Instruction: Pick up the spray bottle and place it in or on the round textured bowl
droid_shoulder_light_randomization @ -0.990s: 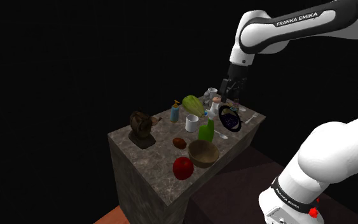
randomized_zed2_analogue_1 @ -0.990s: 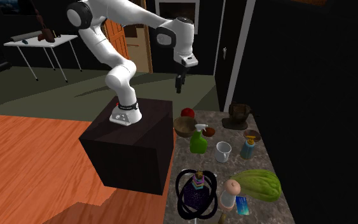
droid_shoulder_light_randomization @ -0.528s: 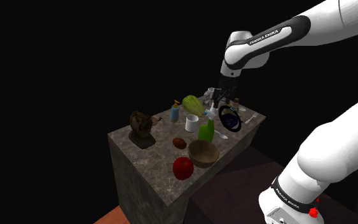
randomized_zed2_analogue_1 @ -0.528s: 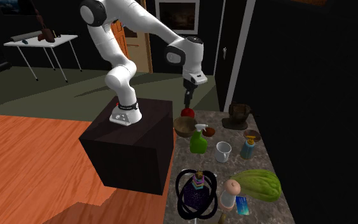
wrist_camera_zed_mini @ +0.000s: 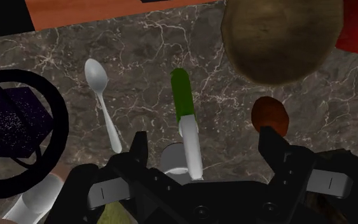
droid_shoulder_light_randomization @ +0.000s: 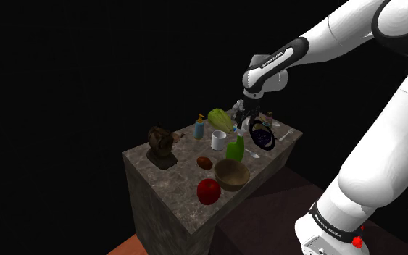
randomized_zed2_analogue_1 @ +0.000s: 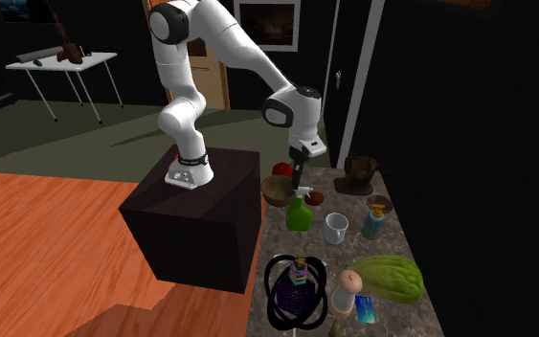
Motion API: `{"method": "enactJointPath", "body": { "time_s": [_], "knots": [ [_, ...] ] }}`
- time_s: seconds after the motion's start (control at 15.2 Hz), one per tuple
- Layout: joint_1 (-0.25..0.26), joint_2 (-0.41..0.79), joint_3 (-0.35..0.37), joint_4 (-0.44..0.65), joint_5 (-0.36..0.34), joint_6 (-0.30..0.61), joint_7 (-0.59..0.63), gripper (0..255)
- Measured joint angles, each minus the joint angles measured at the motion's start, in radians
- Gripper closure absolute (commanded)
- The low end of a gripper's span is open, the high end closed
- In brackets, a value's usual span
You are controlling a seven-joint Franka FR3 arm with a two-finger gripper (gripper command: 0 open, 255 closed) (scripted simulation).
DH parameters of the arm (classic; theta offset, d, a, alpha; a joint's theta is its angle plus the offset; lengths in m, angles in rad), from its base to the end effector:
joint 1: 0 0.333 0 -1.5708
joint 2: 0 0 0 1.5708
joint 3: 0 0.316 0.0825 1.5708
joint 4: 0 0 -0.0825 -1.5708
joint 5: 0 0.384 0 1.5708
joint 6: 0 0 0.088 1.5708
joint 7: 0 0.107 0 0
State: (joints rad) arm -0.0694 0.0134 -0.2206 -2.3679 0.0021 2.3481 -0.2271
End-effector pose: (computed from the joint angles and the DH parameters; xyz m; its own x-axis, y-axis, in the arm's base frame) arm 0.4748 -0.1417 0.3168 0.9974 -0.0643 -0.0324 -0.0645 -0.9979 -0.0060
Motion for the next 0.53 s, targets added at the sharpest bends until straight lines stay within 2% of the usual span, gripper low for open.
{"method": "enactJointPath", "body": {
  "time_s": [0.53],
  "knots": [
    [-0.007,0.116,0.001,0.005,0.035,0.112,-0.033,0]
  ]
}}
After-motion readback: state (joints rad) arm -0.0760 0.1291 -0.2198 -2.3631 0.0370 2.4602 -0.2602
